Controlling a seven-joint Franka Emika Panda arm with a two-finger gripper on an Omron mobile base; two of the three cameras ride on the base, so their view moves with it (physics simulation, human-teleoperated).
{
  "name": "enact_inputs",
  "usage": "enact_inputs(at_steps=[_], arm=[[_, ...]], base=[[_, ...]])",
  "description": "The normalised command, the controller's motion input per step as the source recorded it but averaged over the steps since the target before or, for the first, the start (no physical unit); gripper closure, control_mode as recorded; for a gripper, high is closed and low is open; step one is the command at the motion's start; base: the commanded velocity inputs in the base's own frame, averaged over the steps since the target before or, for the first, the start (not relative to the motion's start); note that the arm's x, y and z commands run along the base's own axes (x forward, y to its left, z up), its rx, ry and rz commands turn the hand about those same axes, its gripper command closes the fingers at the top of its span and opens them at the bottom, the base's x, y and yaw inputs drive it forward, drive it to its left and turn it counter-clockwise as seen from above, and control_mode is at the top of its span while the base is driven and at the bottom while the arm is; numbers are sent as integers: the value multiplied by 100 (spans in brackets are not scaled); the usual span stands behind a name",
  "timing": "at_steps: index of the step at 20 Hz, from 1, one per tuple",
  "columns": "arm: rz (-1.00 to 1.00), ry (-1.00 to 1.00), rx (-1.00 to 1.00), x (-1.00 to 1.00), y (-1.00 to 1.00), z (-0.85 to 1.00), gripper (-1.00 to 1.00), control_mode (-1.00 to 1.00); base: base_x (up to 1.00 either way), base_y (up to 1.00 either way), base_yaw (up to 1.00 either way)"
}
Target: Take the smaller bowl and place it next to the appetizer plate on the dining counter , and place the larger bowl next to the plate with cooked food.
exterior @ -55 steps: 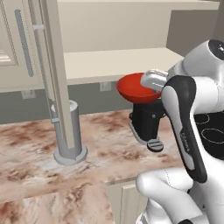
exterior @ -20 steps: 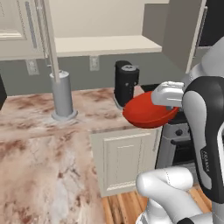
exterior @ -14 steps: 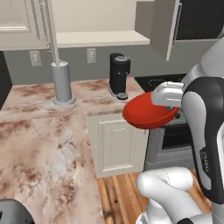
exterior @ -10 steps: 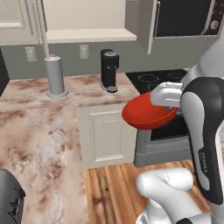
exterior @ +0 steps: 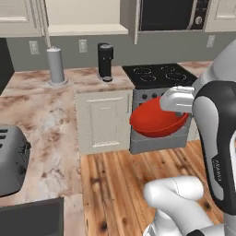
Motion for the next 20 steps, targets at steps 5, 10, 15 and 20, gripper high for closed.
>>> enact_inputs(at_steps=[5, 10, 15, 20], arm=[[0, 0, 0, 0, 0, 0, 100, 100], [0, 0, 0, 0, 0, 0, 100, 100], [0, 0, 0, 0, 0, 0, 100, 100], [0, 0, 0, 0, 0, 0, 100, 100]], base=[[-100, 0, 0], [-100, 0, 0], [-100, 0, 0], [-100, 0, 0]])
